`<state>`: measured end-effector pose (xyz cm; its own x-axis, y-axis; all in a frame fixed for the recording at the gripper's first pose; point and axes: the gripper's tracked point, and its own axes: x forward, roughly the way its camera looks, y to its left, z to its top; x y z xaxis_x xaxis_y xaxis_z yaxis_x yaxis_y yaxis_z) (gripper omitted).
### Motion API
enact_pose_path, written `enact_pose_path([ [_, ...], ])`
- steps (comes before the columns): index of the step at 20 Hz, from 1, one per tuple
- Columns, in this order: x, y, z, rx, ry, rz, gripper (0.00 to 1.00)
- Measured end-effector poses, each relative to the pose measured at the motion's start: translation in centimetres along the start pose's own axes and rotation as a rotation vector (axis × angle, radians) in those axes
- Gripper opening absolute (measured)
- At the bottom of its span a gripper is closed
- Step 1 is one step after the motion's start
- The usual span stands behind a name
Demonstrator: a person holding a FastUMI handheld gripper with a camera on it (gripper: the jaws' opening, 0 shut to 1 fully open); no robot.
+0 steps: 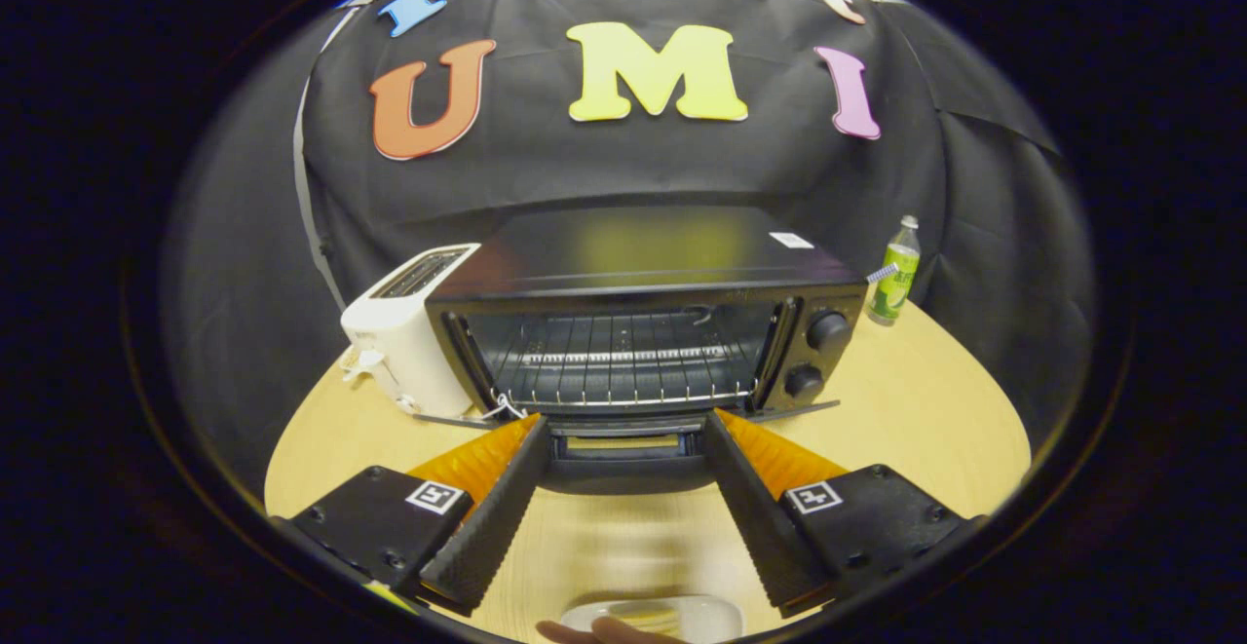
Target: Open the toaster oven, put the food inside, and close the toaster oven door.
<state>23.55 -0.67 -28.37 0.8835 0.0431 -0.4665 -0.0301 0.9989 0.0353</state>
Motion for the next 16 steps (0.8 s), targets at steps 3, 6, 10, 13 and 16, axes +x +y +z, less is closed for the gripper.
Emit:
enact_pose_path([
  [3, -0.5, -0.1, -2.2, 0.003, 0.029, -0.003, 1.00],
  [6, -0.8, -0.1, -4.7, -0.003, 0.070, -0.005, 1.00],
  [10, -0.4, -0.4, -7.6, -0.010, 0.112, -0.007, 1.00],
  [13, 0.3, -0.7, -9.8, 0.007, 0.159, -0.012, 1.00],
  [16, 1.0, -1.5, -9.6, 0.015, 0.134, -0.018, 1.00],
])
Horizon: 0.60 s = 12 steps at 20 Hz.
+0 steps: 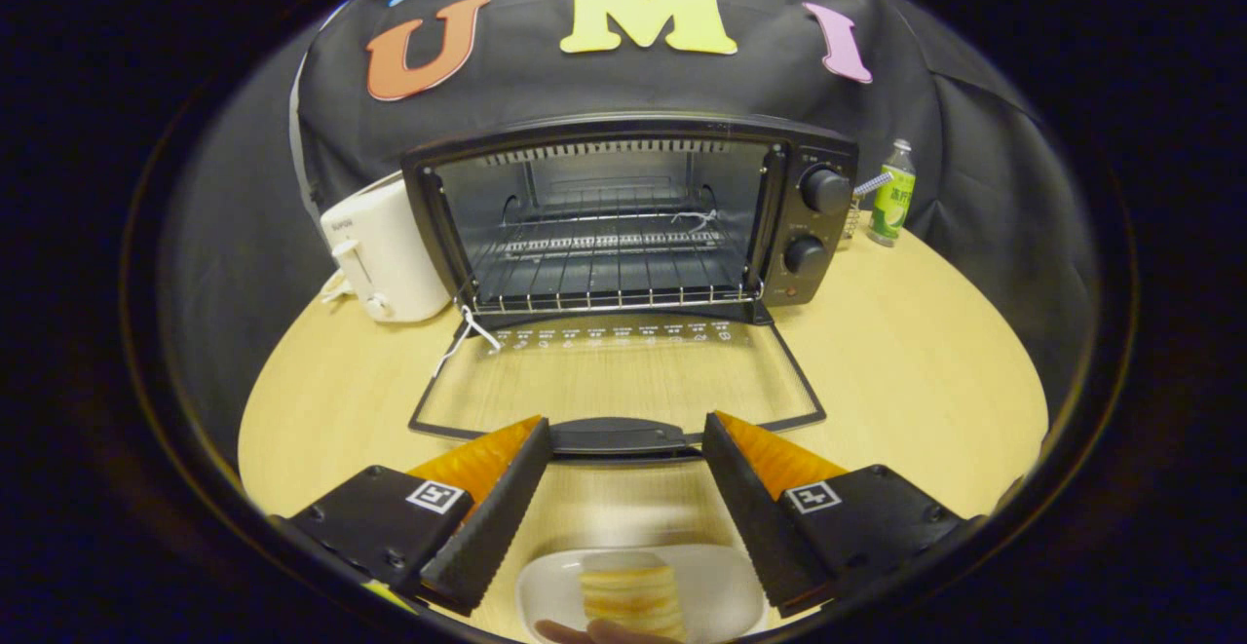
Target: Open the toaster oven, put the food inside, and close the toaster oven door.
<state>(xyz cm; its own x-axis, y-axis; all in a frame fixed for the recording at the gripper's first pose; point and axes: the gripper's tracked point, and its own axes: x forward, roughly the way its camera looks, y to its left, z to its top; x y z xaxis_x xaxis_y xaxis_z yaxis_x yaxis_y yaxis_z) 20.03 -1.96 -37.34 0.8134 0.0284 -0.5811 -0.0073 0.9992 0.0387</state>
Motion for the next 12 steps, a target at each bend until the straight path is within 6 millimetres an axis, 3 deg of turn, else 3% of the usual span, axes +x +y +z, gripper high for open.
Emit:
enact_pose_path([
  [2, -0.6, -0.7, 0.3, -0.016, -0.021, -0.010, 1.00],
  [5, -2.7, -0.2, -0.3, 0.000, -0.041, 0.048, 1.00],
  [12, -9.0, 0.8, -4.8, -0.078, -0.109, 0.111, 0.99],
])
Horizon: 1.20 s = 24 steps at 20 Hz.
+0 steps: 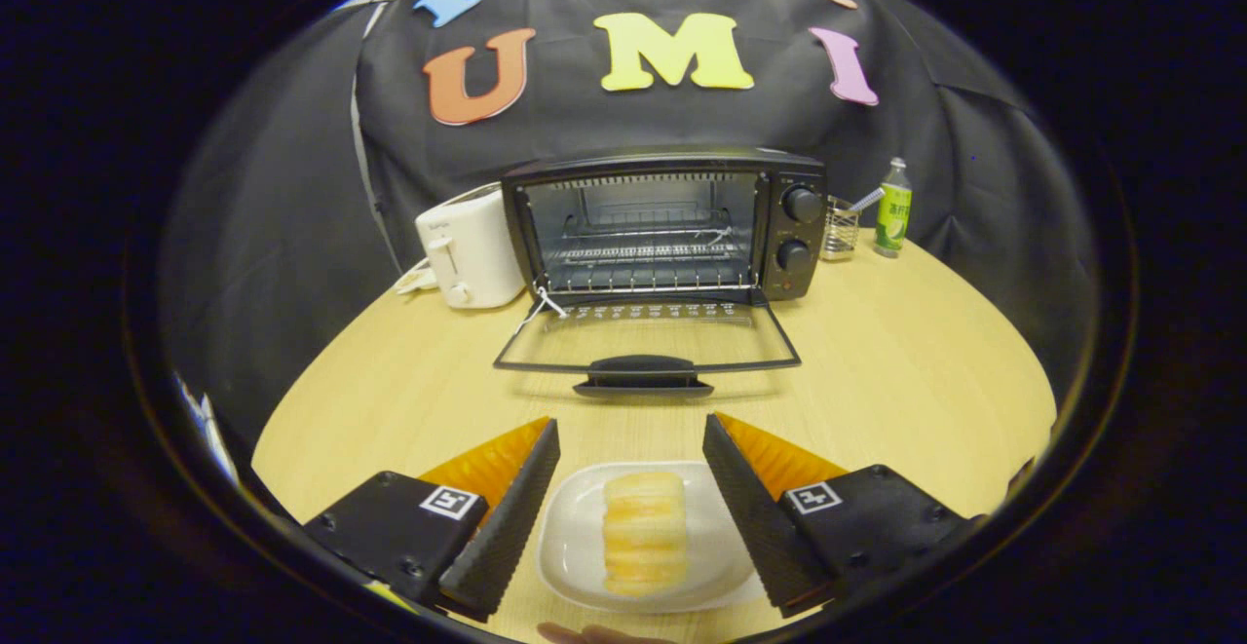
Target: Open the toaster oven, put the food inside, and close the toaster oven door.
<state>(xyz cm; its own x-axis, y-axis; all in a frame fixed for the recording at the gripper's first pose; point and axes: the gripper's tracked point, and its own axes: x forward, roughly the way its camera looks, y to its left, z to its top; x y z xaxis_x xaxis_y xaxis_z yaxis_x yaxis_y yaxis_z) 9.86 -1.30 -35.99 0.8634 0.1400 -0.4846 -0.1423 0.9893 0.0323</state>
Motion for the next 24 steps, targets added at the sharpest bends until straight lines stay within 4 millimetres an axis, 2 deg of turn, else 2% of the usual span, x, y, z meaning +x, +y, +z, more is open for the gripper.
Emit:
enact_pose_path([
  [4, -1.2, -1.1, -3.7, -0.016, 0.008, -0.048, 0.98],
  [6, -1.3, -0.4, -5.7, 0.036, 0.048, 0.000, 0.97],
  [10, -1.0, -1.0, -7.5, 0.127, 0.105, 0.009, 0.92],
  [12, -0.7, -0.7, -8.4, 0.151, 0.141, 0.034, 0.90],
  [15, -1.0, -1.0, -8.7, 0.140, 0.151, 0.033, 0.89],
  [16, -0.8, -1.2, -8.5, 0.146, 0.136, 0.027, 0.86],
  [18, -0.9, -0.9, -8.4, 0.153, 0.128, 0.039, 0.71],
  [20, -1.0, -0.9, -8.5, 0.171, 0.129, 0.057, 0.64],
  [24, -1.8, -0.5, -8.2, 0.262, 0.110, 0.110, 0.57],
])
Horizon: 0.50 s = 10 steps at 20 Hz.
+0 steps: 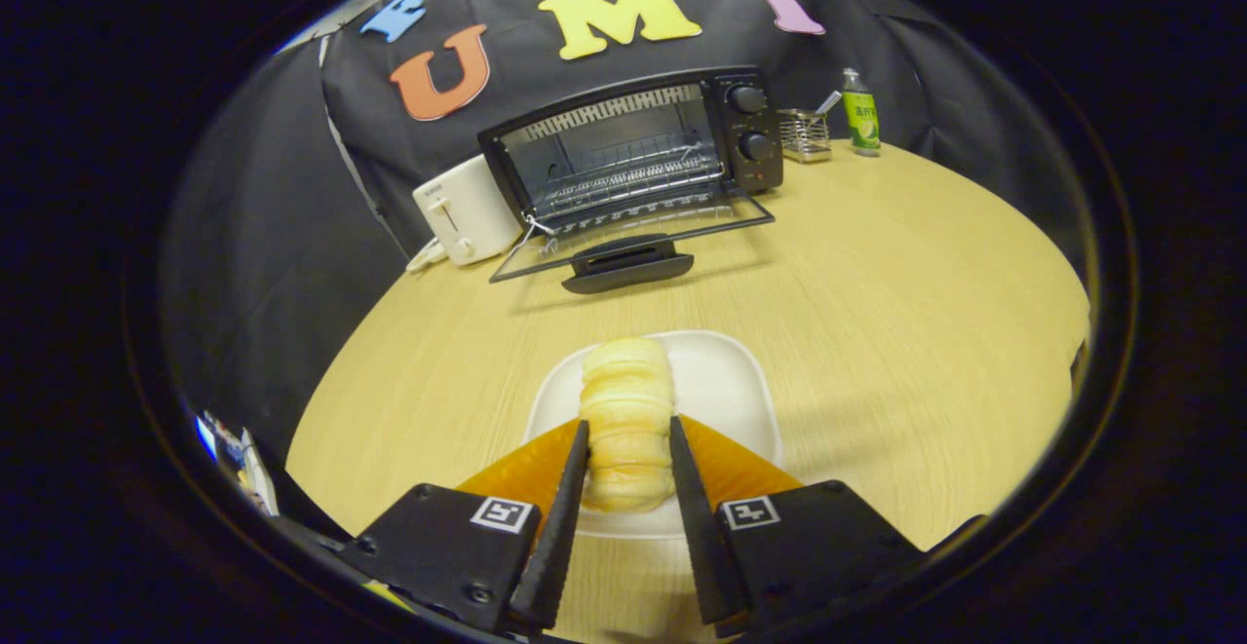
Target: Open the toaster oven, put the food inside, and close the toaster oven door.
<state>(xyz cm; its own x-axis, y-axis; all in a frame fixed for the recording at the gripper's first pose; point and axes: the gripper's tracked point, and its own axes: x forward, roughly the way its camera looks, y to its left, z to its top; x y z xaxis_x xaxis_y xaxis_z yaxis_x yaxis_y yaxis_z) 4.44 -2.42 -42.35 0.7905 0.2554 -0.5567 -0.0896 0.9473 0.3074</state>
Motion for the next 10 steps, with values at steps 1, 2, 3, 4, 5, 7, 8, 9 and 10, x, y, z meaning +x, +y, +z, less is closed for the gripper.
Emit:
enact_pose_path([
  [1, -0.3, 0.3, 0.1, 0.035, -0.003, 0.024, 0.56],
  [2, -0.7, 0.6, 0.4, 0.078, -0.007, 0.048, 0.55],
  [3, -1.0, 1.1, 0.7, 0.130, -0.013, 0.079, 0.55],
  [4, -1.4, 1.4, 1.2, 0.191, -0.021, 0.111, 0.55],
  [5, -1.8, 1.9, 1.6, 0.256, -0.031, 0.147, 0.55],
  [7, -2.4, 3.3, 3.1, 0.361, -0.069, 0.246, 0.54],
  [8, -2.6, 3.6, 4.1, 0.394, -0.100, 0.287, 0.54],
  [9, -2.7, 3.9, 5.0, 0.427, -0.137, 0.325, 0.54],
  [10, -2.7, 4.1, 6.0, 0.471, -0.170, 0.360, 0.54],
])
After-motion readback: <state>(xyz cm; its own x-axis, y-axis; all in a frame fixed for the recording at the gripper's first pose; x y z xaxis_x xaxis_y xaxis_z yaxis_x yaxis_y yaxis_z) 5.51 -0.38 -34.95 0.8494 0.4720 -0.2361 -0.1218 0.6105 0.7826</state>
